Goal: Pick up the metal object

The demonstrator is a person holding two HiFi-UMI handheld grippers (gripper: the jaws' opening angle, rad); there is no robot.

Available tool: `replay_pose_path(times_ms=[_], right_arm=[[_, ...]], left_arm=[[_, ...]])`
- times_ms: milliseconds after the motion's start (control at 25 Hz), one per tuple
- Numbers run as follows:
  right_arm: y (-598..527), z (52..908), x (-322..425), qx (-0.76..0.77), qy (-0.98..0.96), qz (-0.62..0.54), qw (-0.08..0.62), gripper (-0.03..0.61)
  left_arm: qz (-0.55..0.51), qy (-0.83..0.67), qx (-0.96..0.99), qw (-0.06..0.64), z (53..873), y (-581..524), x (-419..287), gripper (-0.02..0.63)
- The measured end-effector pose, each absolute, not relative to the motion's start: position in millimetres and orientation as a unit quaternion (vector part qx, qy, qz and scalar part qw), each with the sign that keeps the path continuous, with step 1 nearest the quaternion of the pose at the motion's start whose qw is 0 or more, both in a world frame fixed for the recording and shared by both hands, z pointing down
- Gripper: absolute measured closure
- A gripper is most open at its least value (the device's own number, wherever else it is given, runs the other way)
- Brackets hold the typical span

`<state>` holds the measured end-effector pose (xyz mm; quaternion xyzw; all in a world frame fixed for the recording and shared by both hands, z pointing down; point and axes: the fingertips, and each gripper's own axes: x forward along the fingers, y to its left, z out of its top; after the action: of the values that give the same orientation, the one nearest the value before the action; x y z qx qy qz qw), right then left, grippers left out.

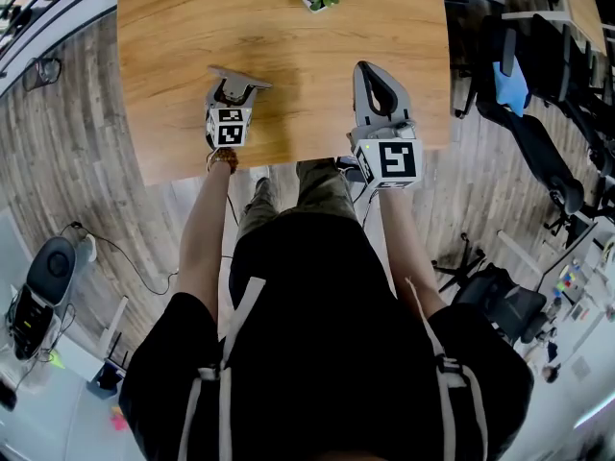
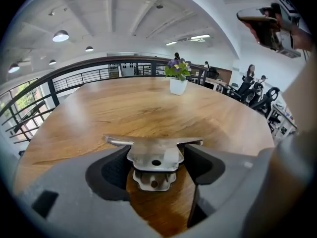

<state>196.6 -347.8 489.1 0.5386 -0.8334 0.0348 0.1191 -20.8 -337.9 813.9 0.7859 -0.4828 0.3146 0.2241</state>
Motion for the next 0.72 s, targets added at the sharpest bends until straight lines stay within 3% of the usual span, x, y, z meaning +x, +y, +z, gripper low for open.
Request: replay_pose_path(times_ms=[400,720], right_arm=[[-344.0,490.3,197.7,0.536,-0.835,0.036,0.121,0.578],[-345.0,485.3,198.5,0.536,-0.835,0.031,0.118,0.578]], left_arm=[[0.317,-0.474,0.789,0.229,812.0,-346.9,-9.6,0.311],[0.312,-0.480,0.788,0.226,808.6,-347.4,-10.9,0.313]])
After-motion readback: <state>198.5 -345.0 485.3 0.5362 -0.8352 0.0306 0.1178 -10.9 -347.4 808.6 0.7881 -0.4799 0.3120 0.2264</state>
